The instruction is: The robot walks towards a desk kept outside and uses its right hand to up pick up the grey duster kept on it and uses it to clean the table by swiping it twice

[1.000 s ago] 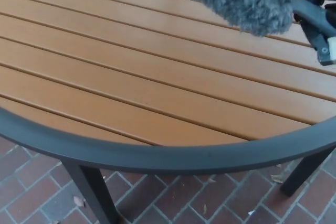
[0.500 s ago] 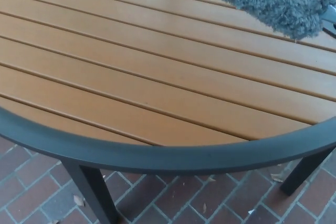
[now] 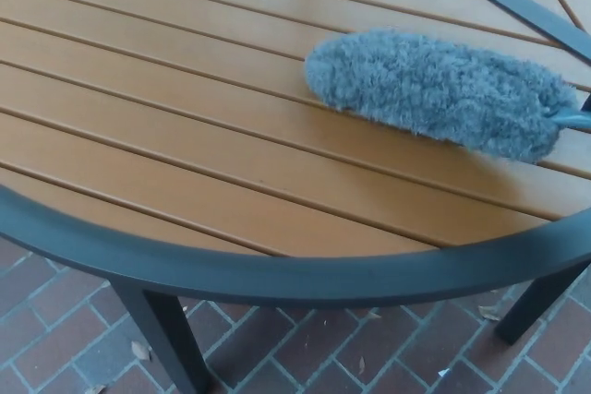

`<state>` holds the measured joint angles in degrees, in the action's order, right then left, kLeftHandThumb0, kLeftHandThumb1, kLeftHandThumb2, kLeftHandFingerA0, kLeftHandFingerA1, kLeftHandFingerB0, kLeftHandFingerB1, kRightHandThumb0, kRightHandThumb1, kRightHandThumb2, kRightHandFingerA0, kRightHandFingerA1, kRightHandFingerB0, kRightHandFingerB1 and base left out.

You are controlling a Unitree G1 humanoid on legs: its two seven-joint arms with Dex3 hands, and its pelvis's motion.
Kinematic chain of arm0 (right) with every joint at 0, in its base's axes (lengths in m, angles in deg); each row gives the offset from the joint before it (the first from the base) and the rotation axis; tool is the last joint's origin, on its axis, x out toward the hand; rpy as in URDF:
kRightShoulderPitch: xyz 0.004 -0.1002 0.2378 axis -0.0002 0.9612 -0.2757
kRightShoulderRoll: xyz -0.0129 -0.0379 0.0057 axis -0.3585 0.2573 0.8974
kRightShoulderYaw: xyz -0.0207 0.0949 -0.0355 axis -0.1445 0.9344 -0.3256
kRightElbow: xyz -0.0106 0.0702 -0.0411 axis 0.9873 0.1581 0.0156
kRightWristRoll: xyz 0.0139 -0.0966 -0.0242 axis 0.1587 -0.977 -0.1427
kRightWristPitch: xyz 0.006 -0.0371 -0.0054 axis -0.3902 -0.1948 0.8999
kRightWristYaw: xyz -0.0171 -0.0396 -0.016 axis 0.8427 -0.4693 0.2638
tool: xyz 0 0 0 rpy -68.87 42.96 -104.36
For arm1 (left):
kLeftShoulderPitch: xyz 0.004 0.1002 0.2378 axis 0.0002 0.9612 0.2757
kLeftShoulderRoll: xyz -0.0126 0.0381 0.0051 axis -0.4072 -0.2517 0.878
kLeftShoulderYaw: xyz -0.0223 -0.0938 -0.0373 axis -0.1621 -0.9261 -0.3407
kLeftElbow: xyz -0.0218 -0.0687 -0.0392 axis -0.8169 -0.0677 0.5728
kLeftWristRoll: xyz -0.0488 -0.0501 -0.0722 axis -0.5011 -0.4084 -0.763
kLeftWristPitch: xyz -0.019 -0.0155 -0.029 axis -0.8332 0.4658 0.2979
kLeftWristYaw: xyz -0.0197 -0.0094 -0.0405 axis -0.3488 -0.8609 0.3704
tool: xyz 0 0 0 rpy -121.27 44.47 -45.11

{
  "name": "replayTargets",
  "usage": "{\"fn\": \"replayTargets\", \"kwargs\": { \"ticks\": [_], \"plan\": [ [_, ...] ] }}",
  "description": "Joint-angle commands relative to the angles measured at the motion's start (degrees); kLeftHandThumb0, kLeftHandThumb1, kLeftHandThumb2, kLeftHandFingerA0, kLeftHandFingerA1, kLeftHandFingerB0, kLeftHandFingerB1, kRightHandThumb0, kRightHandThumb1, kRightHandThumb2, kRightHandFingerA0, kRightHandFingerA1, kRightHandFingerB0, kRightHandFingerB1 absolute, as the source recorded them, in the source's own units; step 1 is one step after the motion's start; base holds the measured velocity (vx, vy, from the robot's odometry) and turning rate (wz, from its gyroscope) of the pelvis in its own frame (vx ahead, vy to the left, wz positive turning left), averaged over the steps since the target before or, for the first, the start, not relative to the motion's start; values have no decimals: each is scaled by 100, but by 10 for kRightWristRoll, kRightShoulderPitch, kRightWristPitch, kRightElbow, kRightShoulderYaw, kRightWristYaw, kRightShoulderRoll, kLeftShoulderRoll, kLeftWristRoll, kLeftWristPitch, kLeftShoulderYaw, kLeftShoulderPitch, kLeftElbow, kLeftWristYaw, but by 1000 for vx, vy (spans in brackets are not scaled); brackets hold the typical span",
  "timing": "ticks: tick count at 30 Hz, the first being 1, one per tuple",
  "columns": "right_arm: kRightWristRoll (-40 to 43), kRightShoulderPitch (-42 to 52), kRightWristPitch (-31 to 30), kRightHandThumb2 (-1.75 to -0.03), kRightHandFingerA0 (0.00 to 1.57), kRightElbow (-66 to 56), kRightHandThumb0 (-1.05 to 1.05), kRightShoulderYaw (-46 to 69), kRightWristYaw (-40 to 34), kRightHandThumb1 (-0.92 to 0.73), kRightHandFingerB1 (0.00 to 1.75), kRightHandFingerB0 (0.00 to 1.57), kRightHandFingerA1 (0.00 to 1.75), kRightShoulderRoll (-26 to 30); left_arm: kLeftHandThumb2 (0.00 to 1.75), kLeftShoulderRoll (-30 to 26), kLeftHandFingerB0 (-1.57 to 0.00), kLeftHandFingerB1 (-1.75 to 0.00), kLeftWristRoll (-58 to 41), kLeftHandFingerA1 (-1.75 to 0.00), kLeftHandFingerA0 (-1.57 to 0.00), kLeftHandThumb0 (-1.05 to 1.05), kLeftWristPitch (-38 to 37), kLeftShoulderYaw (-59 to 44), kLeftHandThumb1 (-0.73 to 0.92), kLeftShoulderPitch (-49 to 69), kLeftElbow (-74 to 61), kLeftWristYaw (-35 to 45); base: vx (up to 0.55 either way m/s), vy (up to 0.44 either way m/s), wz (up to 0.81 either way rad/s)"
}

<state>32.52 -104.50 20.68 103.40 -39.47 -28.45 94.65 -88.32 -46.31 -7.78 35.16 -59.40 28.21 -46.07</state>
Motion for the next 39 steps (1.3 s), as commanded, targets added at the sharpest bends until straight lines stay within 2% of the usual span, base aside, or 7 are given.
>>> {"fn": "replayTargets", "kwargs": {
  "ticks": [1,18,21,26,28,29,39],
  "plan": [
    [-56,24,16,-74,91,19,-29,-40,-70,-76,118,79,164,-22,58,-2,-70,-50,0,-52,-79,-9,15,-3,63,-5,7,0,0,0,0],
    [-77,125,70,-74,94,-76,-29,-101,-71,-74,94,85,153,-23,58,-5,-70,-50,3,-51,-77,-11,0,-2,64,2,-3,6,0,0,0],
    [-37,259,110,-92,90,-286,-26,-89,-5,-66,158,76,174,36,59,-6,-70,-50,-1,-52,-76,-10,12,-4,65,-2,-3,4,0,0,0],
    [-21,325,132,-96,86,-415,-25,-77,22,-63,161,68,175,73,58,-8,-70,-49,-1,-51,-78,-11,15,-5,64,-4,-1,1,0,0,0],
    [-13,357,158,-103,105,-477,-19,-68,24,-64,146,73,175,94,58,-9,-69,-49,-1,-50,-78,-11,20,-5,64,-7,1,-1,0,0,3],
    [0,372,169,-103,87,-512,-23,-59,30,-56,151,70,175,104,58,-9,-70,-49,0,-50,-78,-11,19,-4,64,-7,1,-2,0,0,0],
    [45,421,185,-111,86,-625,-20,-15,74,-51,156,71,175,133,58,-8,-70,-50,0,-51,-75,-9,15,-4,64,-7,-2,-3,0,0,0]
  ]
}}
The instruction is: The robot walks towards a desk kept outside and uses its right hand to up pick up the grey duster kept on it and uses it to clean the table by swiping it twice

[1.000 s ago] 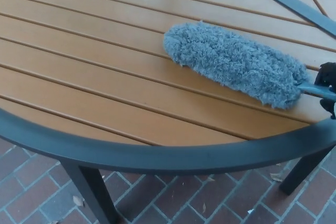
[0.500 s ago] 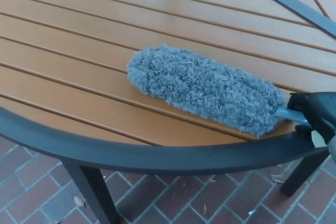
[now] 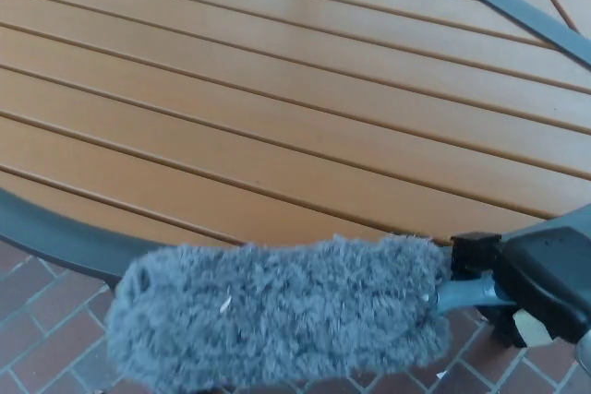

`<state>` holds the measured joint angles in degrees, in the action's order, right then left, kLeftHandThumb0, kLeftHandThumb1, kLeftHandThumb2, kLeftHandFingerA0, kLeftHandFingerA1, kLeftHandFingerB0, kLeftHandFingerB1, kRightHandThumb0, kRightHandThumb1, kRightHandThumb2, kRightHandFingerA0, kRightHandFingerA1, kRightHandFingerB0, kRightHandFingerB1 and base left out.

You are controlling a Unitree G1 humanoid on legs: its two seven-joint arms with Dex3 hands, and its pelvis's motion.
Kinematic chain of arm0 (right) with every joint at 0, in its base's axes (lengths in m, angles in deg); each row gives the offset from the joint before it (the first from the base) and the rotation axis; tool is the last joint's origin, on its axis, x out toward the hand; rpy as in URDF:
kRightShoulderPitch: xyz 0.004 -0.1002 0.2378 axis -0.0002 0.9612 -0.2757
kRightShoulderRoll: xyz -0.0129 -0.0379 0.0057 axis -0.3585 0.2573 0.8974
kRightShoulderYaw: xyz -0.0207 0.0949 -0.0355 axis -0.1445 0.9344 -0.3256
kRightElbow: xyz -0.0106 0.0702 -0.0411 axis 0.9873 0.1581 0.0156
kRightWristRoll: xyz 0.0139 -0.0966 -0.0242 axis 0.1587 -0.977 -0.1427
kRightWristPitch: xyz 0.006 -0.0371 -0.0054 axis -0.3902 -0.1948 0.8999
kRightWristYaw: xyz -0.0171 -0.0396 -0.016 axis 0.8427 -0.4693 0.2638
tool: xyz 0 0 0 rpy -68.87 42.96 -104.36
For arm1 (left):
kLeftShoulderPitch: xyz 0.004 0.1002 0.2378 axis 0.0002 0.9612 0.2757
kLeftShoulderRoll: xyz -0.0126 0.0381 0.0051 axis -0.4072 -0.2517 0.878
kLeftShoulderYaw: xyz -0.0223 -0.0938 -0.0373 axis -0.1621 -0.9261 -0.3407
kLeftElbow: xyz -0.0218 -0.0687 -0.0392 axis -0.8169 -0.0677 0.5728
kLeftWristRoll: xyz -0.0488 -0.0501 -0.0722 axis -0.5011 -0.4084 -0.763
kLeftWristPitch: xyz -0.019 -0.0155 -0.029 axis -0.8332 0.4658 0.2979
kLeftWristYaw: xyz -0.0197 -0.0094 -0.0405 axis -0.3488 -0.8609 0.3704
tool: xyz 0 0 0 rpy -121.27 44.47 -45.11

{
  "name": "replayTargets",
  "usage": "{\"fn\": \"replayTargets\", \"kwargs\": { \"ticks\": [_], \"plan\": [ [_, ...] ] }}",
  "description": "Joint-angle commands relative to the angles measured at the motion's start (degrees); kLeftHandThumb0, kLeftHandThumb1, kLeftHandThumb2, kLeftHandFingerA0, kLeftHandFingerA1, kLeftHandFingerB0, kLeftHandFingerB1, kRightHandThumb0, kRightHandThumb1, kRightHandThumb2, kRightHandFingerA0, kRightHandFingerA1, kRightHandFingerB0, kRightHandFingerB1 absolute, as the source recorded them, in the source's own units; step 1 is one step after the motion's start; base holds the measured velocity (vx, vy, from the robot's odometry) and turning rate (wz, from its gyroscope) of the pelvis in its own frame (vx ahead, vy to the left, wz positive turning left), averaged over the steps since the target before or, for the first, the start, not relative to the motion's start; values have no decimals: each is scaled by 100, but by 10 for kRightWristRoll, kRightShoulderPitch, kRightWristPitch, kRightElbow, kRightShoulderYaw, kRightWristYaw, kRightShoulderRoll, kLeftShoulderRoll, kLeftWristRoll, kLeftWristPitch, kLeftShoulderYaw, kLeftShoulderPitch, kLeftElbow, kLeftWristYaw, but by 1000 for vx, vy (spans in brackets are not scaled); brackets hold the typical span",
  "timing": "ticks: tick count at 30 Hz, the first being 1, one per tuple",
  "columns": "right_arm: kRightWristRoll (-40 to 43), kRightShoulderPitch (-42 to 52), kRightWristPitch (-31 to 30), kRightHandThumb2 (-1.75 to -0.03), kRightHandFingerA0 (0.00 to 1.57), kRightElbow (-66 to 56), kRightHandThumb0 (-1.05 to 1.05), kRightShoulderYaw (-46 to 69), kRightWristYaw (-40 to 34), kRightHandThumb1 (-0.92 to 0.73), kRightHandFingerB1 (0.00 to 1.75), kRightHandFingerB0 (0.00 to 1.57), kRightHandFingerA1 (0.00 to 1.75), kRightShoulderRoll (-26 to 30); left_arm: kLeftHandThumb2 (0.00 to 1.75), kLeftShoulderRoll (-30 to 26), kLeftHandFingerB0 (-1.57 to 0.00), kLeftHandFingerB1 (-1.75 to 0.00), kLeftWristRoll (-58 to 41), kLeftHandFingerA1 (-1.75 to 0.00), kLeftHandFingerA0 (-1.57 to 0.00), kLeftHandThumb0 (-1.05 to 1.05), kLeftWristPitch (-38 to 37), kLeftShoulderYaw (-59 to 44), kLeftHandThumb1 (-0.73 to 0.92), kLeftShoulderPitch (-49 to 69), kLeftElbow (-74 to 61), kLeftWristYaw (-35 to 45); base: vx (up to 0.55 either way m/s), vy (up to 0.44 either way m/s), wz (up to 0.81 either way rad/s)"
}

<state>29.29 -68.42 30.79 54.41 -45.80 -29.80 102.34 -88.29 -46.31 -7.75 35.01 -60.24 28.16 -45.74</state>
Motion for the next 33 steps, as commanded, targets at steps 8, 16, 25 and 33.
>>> {"fn": "replayTargets", "kwargs": {
  "ticks": [8,16,25,33],
  "plan": [
    [179,66,59,-115,116,-211,-25,111,156,-53,126,94,140,43,59,-7,-70,-50,-6,-50,-76,-10,14,-9,65,5,-2,-1,0,0,0],
    [324,10,27,-126,87,-195,-18,177,187,-50,161,76,175,-38,58,-7,-69,-49,-6,-51,-77,-11,23,-10,63,2,3,-5,0,0,0],
    [346,-123,-156,-133,92,-164,-14,222,188,-45,164,80,175,-132,58,-6,-69,-49,-8,-52,-77,-12,23,-13,62,8,4,-6,0,0,0],
    [232,-270,-171,-129,91,90,-16,211,117,-44,160,82,175,-189,58,-3,-70,-49,-10,-51,-78,-9,18,-15,64,12,1,-3,0,0,0]
  ]
}}
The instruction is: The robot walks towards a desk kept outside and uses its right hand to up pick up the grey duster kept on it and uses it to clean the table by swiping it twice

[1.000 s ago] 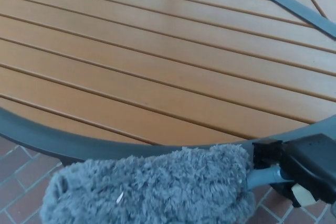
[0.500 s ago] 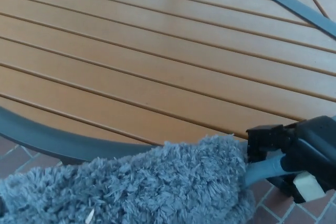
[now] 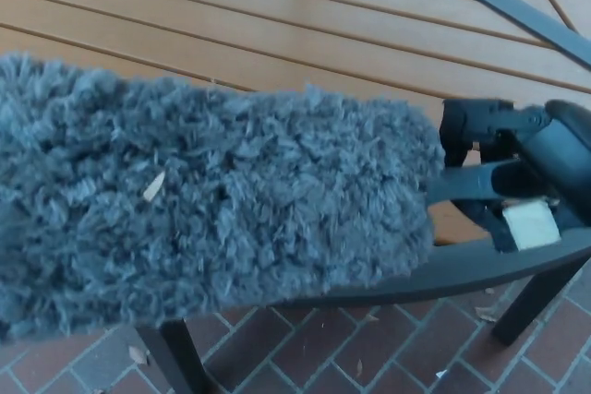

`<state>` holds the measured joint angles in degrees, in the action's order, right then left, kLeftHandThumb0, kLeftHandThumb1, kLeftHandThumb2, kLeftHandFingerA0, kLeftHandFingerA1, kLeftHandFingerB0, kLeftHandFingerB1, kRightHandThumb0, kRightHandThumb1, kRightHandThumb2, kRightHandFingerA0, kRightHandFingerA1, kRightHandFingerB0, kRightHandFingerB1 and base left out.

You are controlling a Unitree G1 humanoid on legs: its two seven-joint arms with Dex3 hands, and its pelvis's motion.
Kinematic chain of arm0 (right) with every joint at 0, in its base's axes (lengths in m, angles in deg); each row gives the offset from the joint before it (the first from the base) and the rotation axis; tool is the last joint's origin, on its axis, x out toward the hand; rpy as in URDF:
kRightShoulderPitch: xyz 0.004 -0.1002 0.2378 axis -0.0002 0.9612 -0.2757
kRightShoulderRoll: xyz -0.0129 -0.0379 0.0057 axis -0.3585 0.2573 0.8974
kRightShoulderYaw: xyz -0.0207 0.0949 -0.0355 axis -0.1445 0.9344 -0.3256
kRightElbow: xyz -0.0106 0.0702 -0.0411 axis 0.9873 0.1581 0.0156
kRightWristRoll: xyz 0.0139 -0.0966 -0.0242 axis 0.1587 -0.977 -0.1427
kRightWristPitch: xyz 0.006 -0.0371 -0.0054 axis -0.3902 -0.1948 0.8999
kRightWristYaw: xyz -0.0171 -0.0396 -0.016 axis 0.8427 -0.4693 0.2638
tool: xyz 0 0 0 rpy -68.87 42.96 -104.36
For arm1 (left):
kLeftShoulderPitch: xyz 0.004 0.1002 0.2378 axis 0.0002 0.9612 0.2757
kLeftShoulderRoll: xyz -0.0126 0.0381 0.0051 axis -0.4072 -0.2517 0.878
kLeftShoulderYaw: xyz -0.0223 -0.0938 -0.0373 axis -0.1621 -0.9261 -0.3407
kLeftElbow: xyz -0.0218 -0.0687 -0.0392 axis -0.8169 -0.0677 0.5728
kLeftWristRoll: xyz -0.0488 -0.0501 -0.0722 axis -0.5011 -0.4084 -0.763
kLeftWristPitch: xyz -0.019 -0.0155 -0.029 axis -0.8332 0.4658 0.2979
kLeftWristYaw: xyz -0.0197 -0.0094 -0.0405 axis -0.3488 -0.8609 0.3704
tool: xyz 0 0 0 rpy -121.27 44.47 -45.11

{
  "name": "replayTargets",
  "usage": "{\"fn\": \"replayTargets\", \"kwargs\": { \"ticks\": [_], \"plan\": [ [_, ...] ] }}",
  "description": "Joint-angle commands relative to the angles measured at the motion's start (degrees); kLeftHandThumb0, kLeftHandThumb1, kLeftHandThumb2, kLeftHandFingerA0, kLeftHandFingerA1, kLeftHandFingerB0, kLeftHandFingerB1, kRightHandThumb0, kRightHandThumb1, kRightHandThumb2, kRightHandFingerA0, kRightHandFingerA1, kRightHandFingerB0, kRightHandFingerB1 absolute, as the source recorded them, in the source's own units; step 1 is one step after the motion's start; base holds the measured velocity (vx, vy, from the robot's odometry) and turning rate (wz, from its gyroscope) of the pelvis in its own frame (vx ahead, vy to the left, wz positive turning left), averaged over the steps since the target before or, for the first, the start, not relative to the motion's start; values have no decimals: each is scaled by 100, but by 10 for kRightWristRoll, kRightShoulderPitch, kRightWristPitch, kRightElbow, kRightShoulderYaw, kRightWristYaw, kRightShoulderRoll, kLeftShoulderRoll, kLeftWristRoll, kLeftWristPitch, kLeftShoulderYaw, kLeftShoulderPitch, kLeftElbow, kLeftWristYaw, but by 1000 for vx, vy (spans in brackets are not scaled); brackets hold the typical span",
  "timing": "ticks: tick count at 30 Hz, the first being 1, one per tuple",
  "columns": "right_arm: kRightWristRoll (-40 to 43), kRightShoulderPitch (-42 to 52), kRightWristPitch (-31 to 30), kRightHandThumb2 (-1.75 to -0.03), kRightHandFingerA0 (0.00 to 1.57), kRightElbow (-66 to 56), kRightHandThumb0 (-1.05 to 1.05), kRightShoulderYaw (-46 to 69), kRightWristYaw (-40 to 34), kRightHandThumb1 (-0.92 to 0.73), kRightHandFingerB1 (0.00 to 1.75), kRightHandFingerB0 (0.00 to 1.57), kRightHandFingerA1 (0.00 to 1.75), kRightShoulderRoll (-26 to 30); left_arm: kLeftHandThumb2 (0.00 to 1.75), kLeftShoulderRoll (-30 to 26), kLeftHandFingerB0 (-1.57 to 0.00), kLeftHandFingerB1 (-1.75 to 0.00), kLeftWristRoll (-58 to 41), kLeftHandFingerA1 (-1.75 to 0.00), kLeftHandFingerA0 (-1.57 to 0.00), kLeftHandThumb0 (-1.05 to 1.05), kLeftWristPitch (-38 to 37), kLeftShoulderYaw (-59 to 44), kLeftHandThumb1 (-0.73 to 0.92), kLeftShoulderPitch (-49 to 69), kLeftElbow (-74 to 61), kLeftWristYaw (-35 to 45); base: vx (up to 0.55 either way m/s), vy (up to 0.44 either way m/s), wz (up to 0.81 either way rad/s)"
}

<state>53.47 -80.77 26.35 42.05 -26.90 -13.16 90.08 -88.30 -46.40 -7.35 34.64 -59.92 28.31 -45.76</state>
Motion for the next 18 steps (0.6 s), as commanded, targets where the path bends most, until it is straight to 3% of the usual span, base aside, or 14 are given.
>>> {"fn": "replayTargets", "kwargs": {
  "ticks": [1,5,6,12,13,17,18],
  "plan": [
    [-37,-159,-117,-107,85,264,-19,9,-64,-58,162,72,175,-65,58,-2,-71,-50,-9,-52,-79,-10,14,-11,63,9,0,-4,0,0,0],
    [-67,-175,-109,-107,85,319,-19,-4,-79,-58,162,72,175,-62,58,-1,-71,-50,-8,-52,-79,-10,13,-10,63,8,-1,-4,0,0,0],
    [-81,-180,-101,-96,87,347,-15,-12,-92,-62,158,69,175,-60,59,-1,-68,-49,-8,-52,-76,-8,14,-10,65,8,0,-5,0,0,0],
    [-166,-212,-66,-89,86,510,-19,-72,-168,-60,154,65,175,-40,58,3,-69,-50,-7,-53,-78,-11,12,-9,63,4,0,-4,0,0,0],
    [-175,-215,-67,-74,95,526,-27,-82,-169,-65,108,77,166,-35,58,4,-67,-49,-7,-52,-75,-11,10,-8,64,4,0,-3,0,0,0],
    [-195,-219,-62,-72,86,567,-22,-107,-184,-69,101,77,159,-27,58,6,-69,-49,-7,-52,-78,-12,8,-9,64,4,0,-2,0,0,0],
    [-200,-218,-67,-74,94,573,-26,-114,-186,-70,118,85,158,-29,58,6,-70,-50,-10,-52,-78,-11,10,-11,64,3,0,-1,0,0,0]
  ]
}}
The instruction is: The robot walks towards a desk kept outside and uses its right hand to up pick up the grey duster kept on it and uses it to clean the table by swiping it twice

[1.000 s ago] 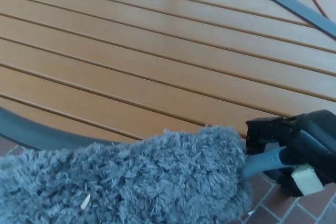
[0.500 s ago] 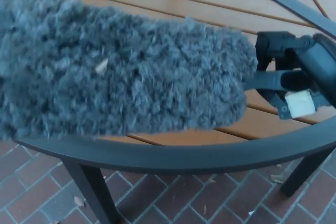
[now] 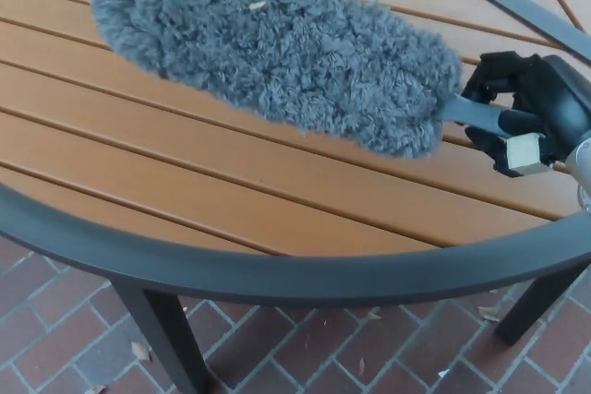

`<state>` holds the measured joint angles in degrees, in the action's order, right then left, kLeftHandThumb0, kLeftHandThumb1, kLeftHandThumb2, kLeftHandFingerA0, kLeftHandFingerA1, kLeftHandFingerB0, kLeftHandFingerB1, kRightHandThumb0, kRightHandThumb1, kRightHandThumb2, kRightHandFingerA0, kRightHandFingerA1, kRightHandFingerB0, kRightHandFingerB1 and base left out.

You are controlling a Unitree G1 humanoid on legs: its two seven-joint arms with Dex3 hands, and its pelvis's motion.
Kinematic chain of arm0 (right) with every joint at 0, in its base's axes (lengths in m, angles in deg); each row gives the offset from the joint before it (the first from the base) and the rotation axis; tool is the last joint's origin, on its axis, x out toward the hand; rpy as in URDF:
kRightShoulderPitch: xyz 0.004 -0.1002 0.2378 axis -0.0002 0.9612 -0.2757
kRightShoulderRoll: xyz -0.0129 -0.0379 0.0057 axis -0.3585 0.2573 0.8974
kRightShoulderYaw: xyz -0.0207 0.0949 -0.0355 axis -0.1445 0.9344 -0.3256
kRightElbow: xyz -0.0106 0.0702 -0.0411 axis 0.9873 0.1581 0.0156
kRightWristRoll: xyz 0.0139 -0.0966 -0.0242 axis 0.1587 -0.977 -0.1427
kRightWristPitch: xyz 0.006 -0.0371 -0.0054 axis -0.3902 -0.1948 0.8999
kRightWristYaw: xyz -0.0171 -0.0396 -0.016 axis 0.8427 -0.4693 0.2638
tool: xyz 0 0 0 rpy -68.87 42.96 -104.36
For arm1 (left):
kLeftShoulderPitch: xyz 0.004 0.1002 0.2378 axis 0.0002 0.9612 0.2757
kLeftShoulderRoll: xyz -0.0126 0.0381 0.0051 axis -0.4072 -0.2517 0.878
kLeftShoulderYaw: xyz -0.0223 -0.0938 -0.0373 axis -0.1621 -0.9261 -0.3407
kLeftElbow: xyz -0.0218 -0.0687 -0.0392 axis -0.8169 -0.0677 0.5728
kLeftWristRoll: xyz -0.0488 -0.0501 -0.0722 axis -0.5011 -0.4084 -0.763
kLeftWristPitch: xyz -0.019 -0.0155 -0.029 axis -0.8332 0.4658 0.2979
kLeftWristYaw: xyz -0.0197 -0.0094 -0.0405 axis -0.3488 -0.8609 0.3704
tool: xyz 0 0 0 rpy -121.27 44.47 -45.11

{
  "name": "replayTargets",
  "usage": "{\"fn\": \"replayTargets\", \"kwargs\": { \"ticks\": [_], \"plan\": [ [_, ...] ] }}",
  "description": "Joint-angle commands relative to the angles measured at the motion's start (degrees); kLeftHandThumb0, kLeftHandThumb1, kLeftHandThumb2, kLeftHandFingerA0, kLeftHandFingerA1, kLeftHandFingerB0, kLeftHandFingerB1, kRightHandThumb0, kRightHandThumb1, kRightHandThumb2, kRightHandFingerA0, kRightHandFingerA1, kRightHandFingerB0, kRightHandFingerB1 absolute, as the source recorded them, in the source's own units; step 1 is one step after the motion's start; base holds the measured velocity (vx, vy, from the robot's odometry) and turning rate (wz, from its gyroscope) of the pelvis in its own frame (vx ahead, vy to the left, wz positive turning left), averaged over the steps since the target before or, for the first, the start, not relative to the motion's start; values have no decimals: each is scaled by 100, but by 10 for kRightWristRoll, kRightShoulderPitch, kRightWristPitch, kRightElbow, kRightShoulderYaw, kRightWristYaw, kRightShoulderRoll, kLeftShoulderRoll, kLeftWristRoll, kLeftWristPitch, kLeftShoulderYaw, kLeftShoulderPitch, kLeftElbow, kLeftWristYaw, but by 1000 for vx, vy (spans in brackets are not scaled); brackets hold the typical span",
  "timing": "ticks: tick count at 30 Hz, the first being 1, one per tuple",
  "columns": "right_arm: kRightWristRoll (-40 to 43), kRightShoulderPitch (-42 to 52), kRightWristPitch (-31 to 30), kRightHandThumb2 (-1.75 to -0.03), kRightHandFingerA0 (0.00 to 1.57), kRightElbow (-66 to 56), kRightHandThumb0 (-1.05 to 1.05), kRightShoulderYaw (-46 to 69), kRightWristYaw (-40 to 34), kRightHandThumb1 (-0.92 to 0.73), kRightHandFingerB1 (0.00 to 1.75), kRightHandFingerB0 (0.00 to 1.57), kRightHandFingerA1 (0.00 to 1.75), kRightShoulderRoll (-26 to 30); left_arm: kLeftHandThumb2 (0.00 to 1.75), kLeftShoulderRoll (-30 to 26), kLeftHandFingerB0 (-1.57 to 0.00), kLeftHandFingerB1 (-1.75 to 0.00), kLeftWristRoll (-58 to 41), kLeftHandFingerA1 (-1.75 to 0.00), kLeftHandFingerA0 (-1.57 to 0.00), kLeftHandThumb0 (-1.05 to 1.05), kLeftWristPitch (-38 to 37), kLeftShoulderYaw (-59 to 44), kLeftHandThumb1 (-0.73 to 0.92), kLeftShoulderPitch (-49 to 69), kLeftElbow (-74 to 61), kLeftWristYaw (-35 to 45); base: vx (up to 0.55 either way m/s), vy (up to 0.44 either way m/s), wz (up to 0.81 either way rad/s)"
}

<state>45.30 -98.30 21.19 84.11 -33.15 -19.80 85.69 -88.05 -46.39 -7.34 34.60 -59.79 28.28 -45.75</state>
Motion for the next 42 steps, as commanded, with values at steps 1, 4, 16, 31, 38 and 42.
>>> {"fn": "replayTargets", "kwargs": {
  "ticks": [1,4,16,31,38,42],
  "plan": [
    [-121,-42,-19,-74,94,158,-26,-57,-122,-70,118,85,158,14,58,4,-70,-50,-11,-52,-78,-11,12,-12,64,2,0,-1,0,0,0],
    [-124,-47,-22,-72,92,179,-27,-69,-126,-70,117,83,158,12,59,5,-69,-49,-12,-52,-78,-11,14,-14,65,1,0,2,0,0,0],
    [-140,-23,-28,-69,93,228,-29,-98,-153,-72,85,78,145,-9,59,8,-71,-49,-9,-51,-79,-9,2,-19,66,14,-5,8,0,0,0],
    [-145,-46,-94,-85,0,133,-80,-122,52,-50,20,9,13,25,59,9,-71,-50,-14,-52,-79,-9,6,-26,66,21,-8,9,0,0,0],
    [-160,-60,-128,-60,0,5,-97,-146,210,-63,0,0,0,96,59,7,-72,-50,-13,-51,-79,-9,10,-25,65,19,-7,4,0,0,0],
    [-150,-57,-141,-60,0,-55,-100,-140,263,-63,0,0,0,131,58,7,-71,-50,-12,-51,-78,-9,5,-24,64,20,-10,3,0,0,0]
  ]
}}
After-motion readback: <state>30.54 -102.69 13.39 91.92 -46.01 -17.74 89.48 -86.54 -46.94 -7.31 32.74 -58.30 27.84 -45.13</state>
